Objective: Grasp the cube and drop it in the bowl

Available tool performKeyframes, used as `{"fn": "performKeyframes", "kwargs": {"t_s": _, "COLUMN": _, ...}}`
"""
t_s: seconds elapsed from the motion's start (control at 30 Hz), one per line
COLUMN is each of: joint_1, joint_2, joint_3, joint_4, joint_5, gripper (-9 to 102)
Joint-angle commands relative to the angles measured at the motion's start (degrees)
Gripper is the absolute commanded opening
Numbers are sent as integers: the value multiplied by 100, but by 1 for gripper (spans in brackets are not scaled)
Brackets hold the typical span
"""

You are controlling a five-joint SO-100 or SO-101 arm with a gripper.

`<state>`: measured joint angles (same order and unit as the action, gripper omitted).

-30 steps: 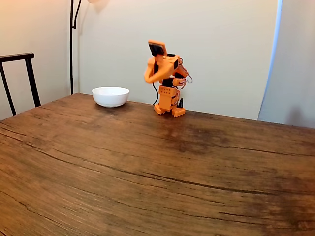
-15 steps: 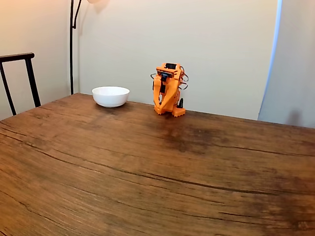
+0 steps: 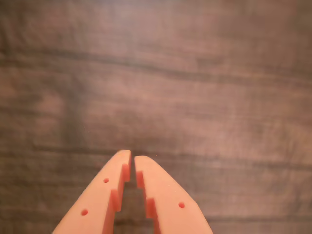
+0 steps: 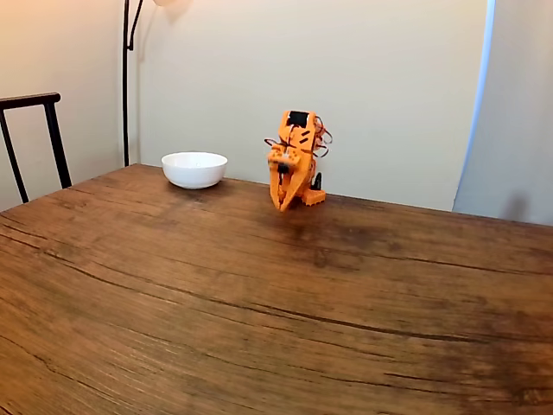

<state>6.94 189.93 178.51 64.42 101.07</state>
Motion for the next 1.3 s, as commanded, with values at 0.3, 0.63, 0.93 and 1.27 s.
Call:
{"fn": "performKeyframes", "kwargs": {"t_s": 0.3, "joint_1": 176, "joint_2": 35, "joint_3": -26, "joint_4": 1371, "joint_5": -26, "gripper": -1}}
{"fn": "performKeyframes", "kwargs": {"t_s": 0.63, "joint_1": 132, "joint_2": 35, "joint_3": -26, "joint_4": 1371, "joint_5": 9, "gripper": -1}}
{"fn": "performKeyframes", "kwargs": {"t_s": 0.93, "joint_1": 167, "joint_2": 35, "joint_3": -26, "joint_4": 1371, "joint_5": 9, "gripper": -1}}
{"fn": "performKeyframes", "kwargs": {"t_s": 1.27, "joint_1": 167, "joint_2": 35, "joint_3": -26, "joint_4": 1371, "joint_5": 9, "gripper": -1}}
